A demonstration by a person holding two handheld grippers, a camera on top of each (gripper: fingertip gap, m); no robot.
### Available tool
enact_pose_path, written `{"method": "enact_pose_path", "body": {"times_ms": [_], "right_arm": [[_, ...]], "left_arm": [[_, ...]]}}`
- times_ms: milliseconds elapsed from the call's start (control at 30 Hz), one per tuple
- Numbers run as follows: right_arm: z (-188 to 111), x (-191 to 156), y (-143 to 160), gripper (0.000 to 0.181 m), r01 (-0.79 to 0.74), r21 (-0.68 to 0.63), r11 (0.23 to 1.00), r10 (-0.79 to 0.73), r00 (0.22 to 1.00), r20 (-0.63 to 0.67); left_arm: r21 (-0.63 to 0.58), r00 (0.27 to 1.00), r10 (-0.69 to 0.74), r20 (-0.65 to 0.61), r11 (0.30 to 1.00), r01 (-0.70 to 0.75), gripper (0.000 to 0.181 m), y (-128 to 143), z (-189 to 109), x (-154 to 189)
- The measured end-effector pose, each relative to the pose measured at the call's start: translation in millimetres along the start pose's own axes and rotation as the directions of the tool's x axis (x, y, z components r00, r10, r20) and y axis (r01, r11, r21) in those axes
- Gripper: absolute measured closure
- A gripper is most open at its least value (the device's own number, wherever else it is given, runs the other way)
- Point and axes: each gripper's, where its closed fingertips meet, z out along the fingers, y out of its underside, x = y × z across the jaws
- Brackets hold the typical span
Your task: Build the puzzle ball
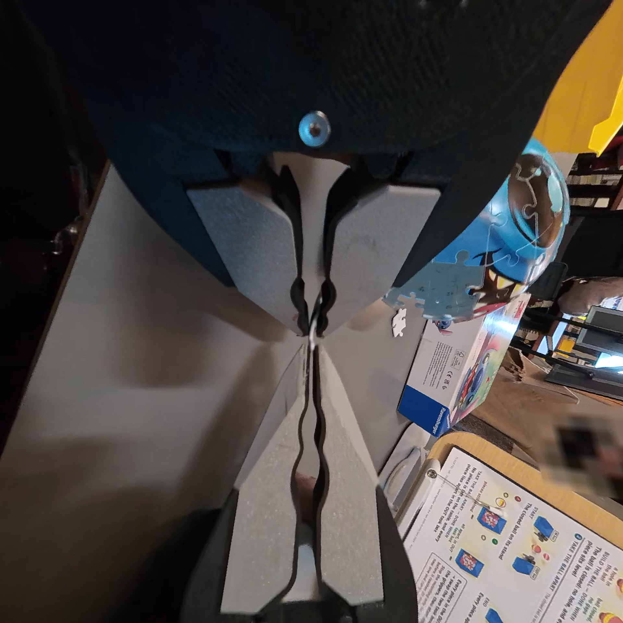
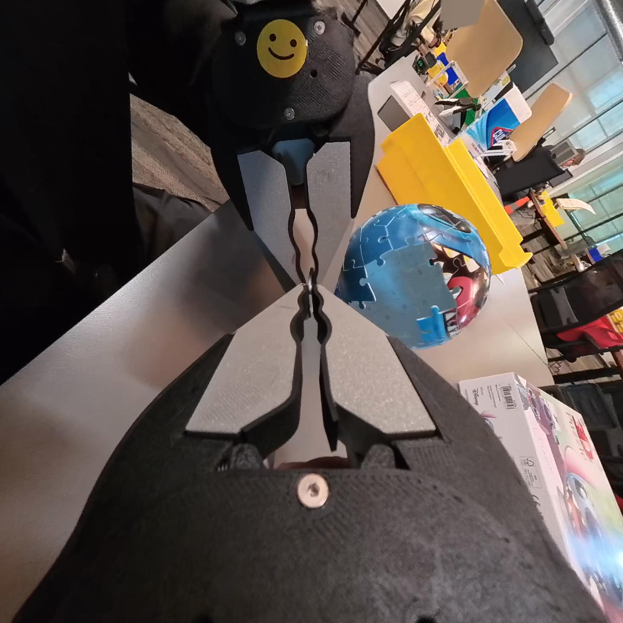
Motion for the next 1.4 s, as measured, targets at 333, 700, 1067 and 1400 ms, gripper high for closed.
{"method": "enact_pose_path", "body": {"times_ms": [333,700,1067,1400], "right_arm": [[-4,1,3,0.181,-0.048,0.022,0.999,0.047,0.998,0.035],[5,-6,15,0.176,0.148,-0.112,0.983,-0.147,0.989,0.012],[9,-3,17,0.181,0.199,-0.131,0.971,-0.205,0.978,-0.027],[14,-5,24,0.181,0.240,-0.174,0.955,-0.245,0.969,-0.011]], "left_arm": [[-0.036,1.000,0.007,-0.024,0.999,-0.008,0.181,12,-1,4],[-0.097,0.983,0.184,-0.005,0.978,-0.183,0.181,18,5,3],[-0.085,0.988,0.153,-0.004,0.985,-0.153,0.181,24,4,3],[-0.085,0.992,0.127,0.006,0.988,-0.126,0.171,27,2,0]]}}
